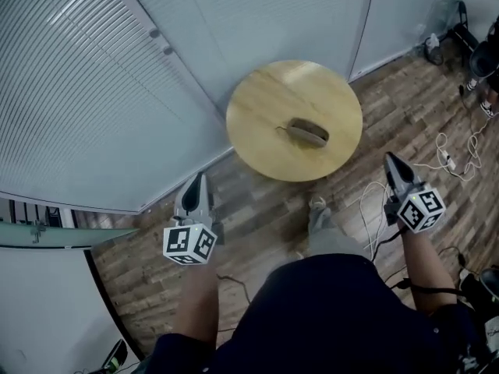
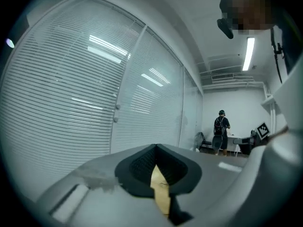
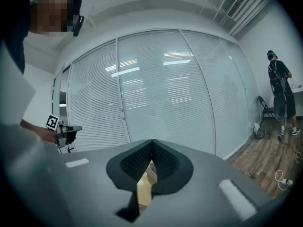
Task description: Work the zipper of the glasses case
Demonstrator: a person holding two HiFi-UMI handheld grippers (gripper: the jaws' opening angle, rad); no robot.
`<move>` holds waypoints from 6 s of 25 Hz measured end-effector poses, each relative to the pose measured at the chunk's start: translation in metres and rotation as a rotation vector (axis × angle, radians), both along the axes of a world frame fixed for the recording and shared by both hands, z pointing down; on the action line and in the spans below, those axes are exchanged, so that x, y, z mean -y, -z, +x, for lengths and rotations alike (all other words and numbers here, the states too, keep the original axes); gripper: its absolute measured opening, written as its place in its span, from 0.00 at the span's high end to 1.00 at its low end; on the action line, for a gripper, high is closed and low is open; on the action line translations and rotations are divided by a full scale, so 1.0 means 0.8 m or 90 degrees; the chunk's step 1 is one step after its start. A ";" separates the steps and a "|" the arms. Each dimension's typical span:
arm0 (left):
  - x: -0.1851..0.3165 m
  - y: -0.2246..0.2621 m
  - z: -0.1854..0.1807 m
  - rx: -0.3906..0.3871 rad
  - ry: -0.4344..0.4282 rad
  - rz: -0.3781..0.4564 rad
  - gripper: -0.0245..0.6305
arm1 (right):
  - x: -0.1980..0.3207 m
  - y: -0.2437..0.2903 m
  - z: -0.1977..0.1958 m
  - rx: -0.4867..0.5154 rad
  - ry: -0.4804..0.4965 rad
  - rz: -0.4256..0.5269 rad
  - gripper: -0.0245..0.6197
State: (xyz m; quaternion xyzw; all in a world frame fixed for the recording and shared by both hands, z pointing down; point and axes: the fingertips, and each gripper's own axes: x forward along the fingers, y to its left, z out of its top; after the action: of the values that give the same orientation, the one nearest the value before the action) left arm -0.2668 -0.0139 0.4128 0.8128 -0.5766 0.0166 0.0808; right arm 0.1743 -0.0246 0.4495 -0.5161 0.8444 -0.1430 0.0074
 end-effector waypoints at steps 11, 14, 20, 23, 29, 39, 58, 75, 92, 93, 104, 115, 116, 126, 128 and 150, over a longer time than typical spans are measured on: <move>0.154 0.024 0.019 0.025 0.064 0.005 0.96 | 0.219 -0.061 -0.056 -0.065 0.158 -0.045 0.95; 0.194 0.020 0.037 0.020 0.070 -0.008 0.96 | 0.251 -0.073 -0.065 -0.077 0.191 -0.055 0.94; 0.260 0.023 0.074 0.028 0.036 -0.007 0.96 | 0.289 -0.101 -0.079 -0.091 0.248 -0.078 0.79; 0.278 0.007 0.080 0.022 0.003 -0.028 0.96 | 0.284 -0.127 -0.103 -0.120 0.279 -0.092 0.64; 0.335 -0.019 0.101 0.041 -0.058 -0.059 0.96 | 0.283 -0.180 -0.121 -0.154 0.284 -0.107 0.38; 0.361 -0.091 0.095 0.055 -0.092 -0.117 0.96 | 0.274 -0.271 -0.160 -0.205 0.319 -0.137 0.22; 0.386 -0.163 0.101 0.062 -0.085 -0.211 0.96 | 0.287 -0.386 -0.178 -0.275 0.361 -0.146 0.16; 0.380 -0.153 0.092 0.042 -0.049 -0.208 0.96 | 0.294 -0.404 -0.180 -0.299 0.405 -0.194 0.47; 0.356 -0.161 0.064 0.037 -0.012 -0.220 0.96 | 0.307 -0.405 -0.187 -0.298 0.425 -0.229 0.50; 0.354 -0.160 0.059 0.037 -0.008 -0.221 0.96 | 0.305 -0.403 -0.187 -0.290 0.421 -0.232 0.50; 0.357 -0.128 0.079 0.051 -0.046 -0.171 0.96 | 0.322 -0.297 -0.180 -0.170 0.356 -0.198 0.51; 0.381 -0.071 0.120 -0.020 -0.110 -0.132 0.96 | 0.351 -0.139 -0.160 -0.134 0.302 -0.126 0.51; 0.380 -0.068 0.132 -0.039 -0.123 -0.133 0.96 | 0.352 -0.125 -0.157 -0.132 0.299 -0.119 0.51; 0.359 -0.053 0.237 -0.176 -0.267 -0.133 0.89 | 0.365 -0.014 -0.152 -0.130 0.290 -0.023 0.51; 0.355 -0.049 0.244 -0.211 -0.305 -0.134 0.84 | 0.365 0.001 -0.155 -0.123 0.296 -0.009 0.51; 0.284 0.089 0.298 -0.443 -0.545 0.020 0.57 | 0.271 0.118 -0.221 0.080 0.511 0.112 0.51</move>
State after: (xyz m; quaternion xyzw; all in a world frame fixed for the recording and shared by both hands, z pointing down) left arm -0.0284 -0.2408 0.3416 0.9334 -0.1338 -0.2300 0.2406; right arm -0.0028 -0.2416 0.3550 -0.1339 0.9856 -0.0927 0.0466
